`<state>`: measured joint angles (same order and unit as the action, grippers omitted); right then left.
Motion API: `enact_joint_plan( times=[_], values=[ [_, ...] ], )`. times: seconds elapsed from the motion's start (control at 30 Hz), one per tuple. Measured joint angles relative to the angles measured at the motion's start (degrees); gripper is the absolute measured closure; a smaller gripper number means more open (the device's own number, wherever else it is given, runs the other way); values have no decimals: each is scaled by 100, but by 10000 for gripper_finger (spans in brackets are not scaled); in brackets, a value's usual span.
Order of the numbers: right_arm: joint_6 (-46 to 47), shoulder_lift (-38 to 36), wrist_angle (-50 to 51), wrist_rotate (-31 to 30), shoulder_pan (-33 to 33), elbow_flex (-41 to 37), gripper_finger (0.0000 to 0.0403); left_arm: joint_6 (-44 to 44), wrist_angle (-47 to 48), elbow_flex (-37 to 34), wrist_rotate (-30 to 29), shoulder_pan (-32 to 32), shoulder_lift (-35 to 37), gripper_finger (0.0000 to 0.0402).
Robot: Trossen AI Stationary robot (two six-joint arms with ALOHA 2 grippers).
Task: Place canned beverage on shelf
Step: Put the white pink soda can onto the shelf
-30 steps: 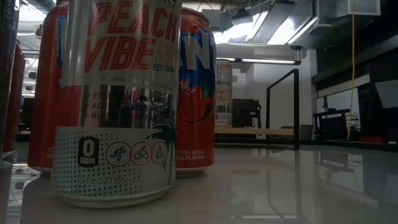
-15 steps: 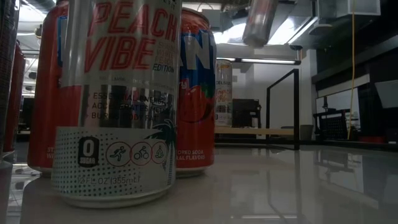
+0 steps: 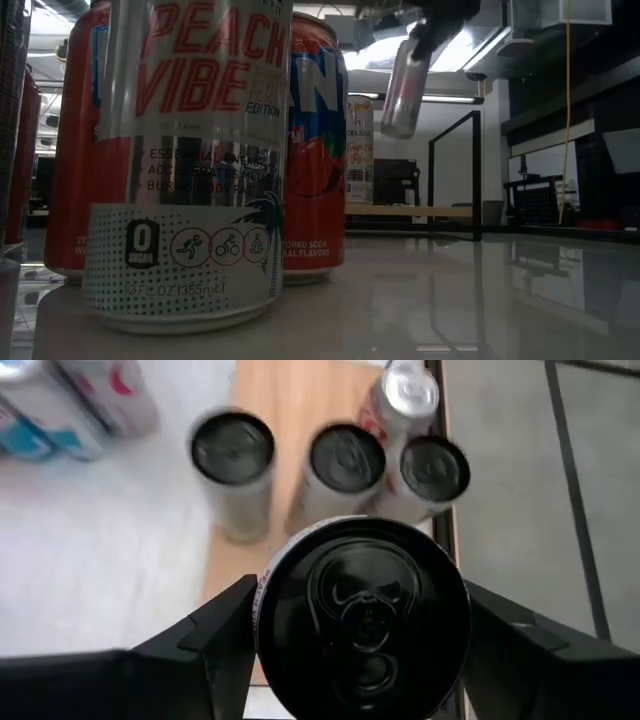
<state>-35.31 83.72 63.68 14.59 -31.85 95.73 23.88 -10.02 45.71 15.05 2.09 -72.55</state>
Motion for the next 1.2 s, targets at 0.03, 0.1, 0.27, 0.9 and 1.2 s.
enact_joint_plan(
  times=[0.03,0.1,0.27,0.9,1.2],
  values=[
    [-54,18,-57,6,-65,-92,138,0,-1,0,0,0,0,61],
    [-137,86,-198,-3,-196,-234,138,0,0,0,0,0,0,61],
    [-252,398,-435,15,-536,-392,138,-2,1,0,-1,0,0,61],
    [-1166,1521,-1055,-79,-717,-400,138,-46,9,0,-2,0,1,61],
    [-1467,1652,-1071,-3,-717,-398,138,-48,9,0,-4,0,0,61]
  ],
)
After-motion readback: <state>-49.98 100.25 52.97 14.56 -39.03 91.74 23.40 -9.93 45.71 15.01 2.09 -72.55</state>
